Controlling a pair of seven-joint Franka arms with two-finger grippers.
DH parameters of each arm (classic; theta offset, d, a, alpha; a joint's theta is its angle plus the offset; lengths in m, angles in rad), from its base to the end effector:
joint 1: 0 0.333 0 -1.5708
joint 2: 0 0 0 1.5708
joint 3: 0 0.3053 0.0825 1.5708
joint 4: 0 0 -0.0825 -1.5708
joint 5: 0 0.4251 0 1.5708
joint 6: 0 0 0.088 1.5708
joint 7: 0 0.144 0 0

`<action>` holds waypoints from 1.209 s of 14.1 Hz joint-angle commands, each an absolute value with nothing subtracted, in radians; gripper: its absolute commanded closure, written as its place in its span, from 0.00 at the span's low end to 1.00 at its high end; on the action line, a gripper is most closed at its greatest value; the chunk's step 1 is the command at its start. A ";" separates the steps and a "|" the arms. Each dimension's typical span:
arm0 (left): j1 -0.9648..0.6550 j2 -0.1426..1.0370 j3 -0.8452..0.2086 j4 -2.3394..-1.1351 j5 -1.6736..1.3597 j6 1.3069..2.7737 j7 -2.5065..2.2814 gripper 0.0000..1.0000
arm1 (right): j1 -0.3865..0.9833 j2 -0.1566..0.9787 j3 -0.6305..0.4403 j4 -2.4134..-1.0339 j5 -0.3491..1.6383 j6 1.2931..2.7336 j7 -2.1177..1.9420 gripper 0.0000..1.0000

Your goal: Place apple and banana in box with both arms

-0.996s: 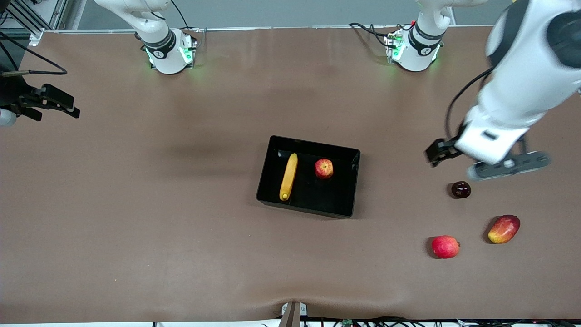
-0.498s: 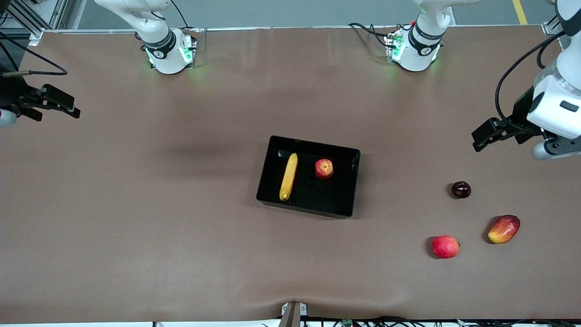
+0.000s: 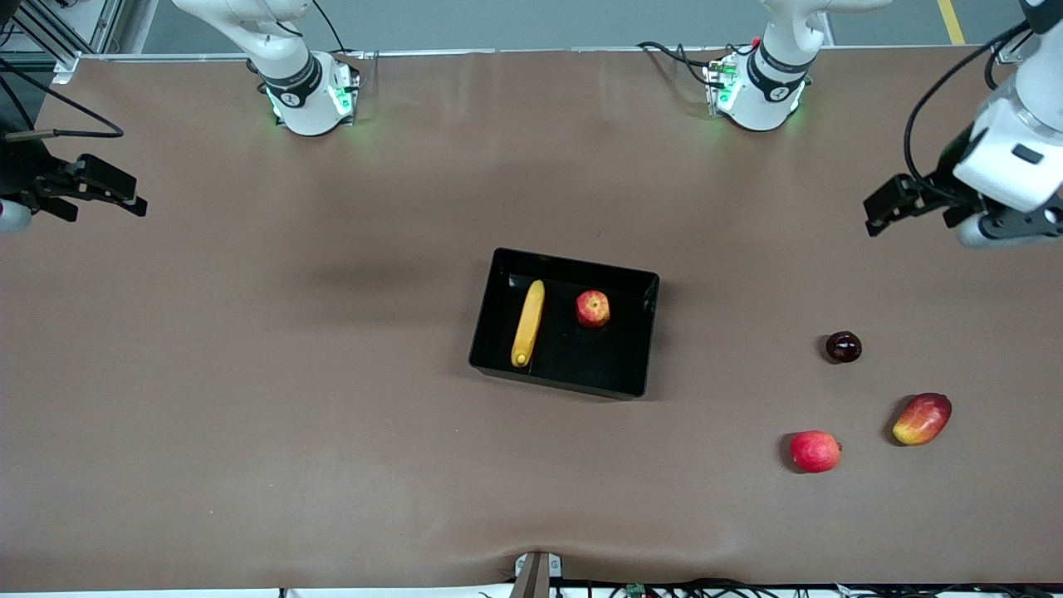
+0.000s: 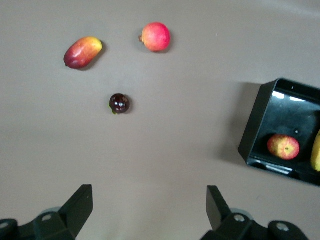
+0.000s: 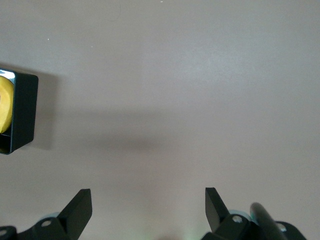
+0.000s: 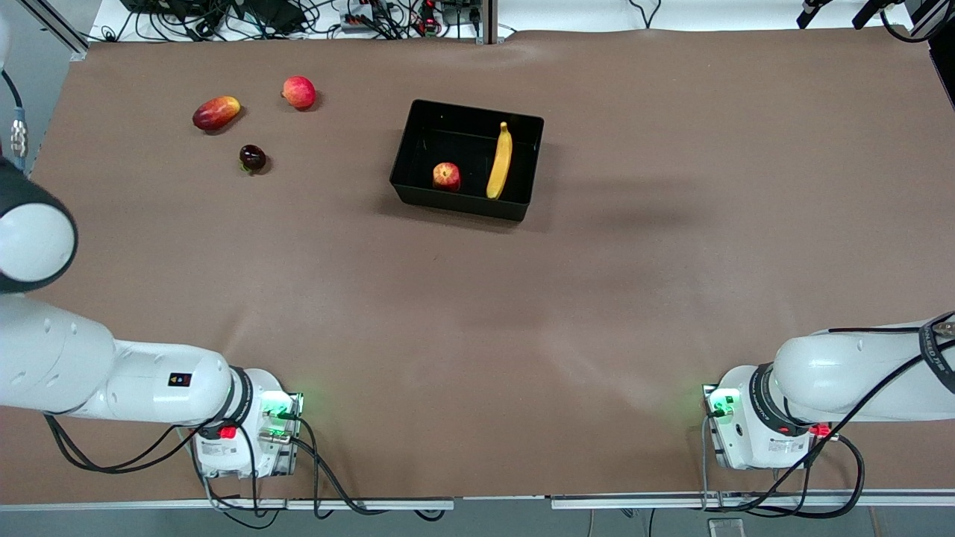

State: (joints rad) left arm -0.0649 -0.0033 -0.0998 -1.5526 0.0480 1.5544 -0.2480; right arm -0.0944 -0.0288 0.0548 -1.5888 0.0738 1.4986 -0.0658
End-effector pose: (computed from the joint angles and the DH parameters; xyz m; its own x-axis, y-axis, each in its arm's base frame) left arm 0.5866 -0.0905 0.5868 0.9963 0.0837 0.0168 0.0844 -0.9954 -0.0456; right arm 0.5769 -0.0114 0.5789 0.9979 0.0313 -0.0563 0.0270 -0.9967 -0.0760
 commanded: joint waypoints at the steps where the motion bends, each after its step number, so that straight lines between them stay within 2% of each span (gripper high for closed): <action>1: -0.040 -0.104 -0.115 -1.672 0.002 1.589 -0.227 0.00 | -0.107 -0.028 0.060 -1.591 0.083 1.488 -0.061 0.00; 9: -0.014 -0.109 -0.118 -1.661 -0.018 1.583 -0.153 0.00 | -0.104 -0.028 0.061 -1.591 0.077 1.485 -0.061 0.00; 11: -0.021 -0.100 -0.104 -1.615 -0.018 1.554 -0.155 0.00 | -0.104 -0.028 0.061 -1.591 0.077 1.486 -0.061 0.00; 17: -0.029 -0.098 -0.089 -1.597 -0.017 1.531 -0.155 0.00 | -0.103 -0.028 0.061 -1.591 0.077 1.486 -0.061 0.00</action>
